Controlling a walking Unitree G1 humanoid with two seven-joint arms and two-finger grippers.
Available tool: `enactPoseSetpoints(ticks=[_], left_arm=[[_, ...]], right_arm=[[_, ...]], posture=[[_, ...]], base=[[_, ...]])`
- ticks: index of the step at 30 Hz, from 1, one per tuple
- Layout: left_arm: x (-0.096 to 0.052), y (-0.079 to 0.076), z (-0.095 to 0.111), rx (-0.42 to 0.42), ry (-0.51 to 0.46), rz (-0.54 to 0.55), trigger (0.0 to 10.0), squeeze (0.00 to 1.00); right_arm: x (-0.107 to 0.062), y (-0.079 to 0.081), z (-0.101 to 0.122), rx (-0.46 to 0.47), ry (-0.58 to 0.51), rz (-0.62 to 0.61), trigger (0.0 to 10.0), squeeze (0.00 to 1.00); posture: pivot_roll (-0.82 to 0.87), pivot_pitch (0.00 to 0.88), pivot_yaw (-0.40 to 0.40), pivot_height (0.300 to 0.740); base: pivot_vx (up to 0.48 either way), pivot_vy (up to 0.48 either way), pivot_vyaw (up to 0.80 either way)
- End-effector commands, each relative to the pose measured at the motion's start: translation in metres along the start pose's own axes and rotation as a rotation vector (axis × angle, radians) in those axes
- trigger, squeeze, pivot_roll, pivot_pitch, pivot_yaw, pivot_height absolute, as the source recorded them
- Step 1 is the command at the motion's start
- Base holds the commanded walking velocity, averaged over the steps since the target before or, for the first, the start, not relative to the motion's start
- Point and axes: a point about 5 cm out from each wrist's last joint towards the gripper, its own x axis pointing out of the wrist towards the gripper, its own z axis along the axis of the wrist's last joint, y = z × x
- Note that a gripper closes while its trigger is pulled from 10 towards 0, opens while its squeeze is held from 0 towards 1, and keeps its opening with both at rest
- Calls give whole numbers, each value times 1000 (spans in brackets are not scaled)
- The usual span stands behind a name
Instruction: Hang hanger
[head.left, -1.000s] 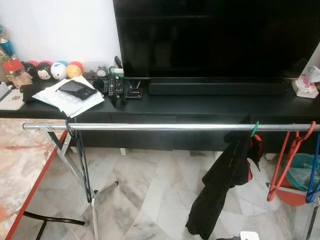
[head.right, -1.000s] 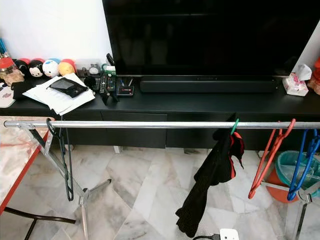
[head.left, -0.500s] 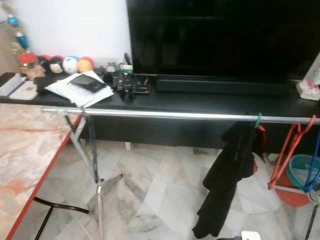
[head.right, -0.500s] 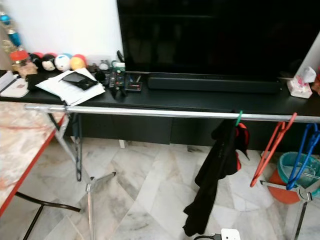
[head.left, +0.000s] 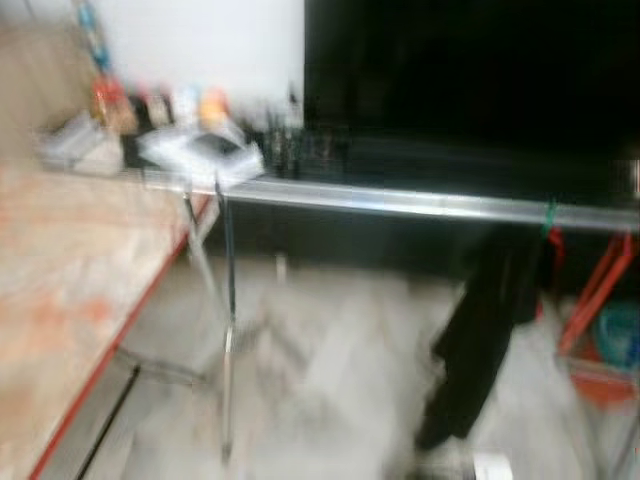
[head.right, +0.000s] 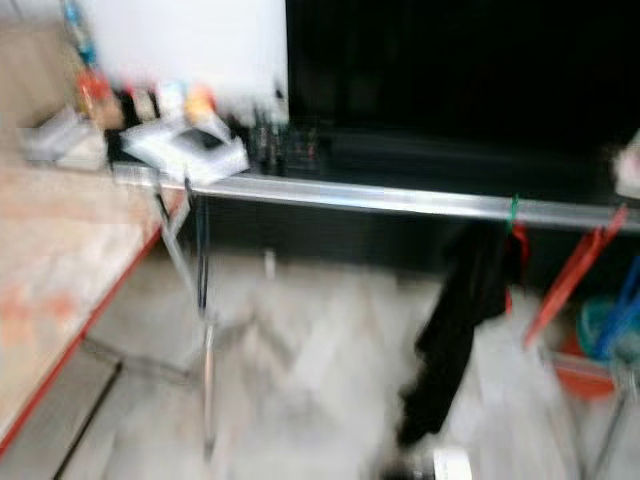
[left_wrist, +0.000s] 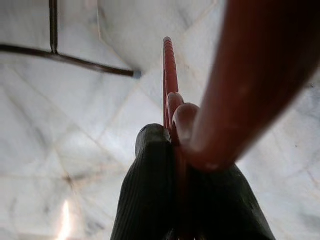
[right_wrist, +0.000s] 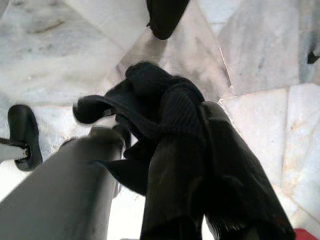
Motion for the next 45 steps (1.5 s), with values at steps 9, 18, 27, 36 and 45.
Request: enactPoseSetpoints(ticks=[9, 18, 27, 36, 45], left_arm=[[-1, 0, -7, 11, 16, -2, 10000, 0], [-1, 0, -7, 17, 17, -2, 10000, 0], [-1, 0, -7, 21, 16, -4, 10000, 0], [-1, 0, -6, 26, 16, -6, 10000, 0], [0, -1, -5, 28, 12, -6, 10000, 0]], right_arm=[[-1, -5, -4, 6, 8, -17, 10000, 0], [-1, -4, -4, 9, 4, -19, 10000, 0], [-1, -4, -4, 12, 3, -20, 10000, 0], [-1, -4, -3, 15, 2, -20, 10000, 0], [-1, -5, -2, 17, -1, -21, 10000, 0]], posture=[[83, 0, 10, 732], [82, 0, 13, 732], [83, 0, 12, 732], [81, 0, 10, 732], [83, 0, 8, 732]], base=[[-297, 0, 0], [-301, 0, 0], [-303, 0, 0], [-304, 0, 0], [-307, 0, 0]])
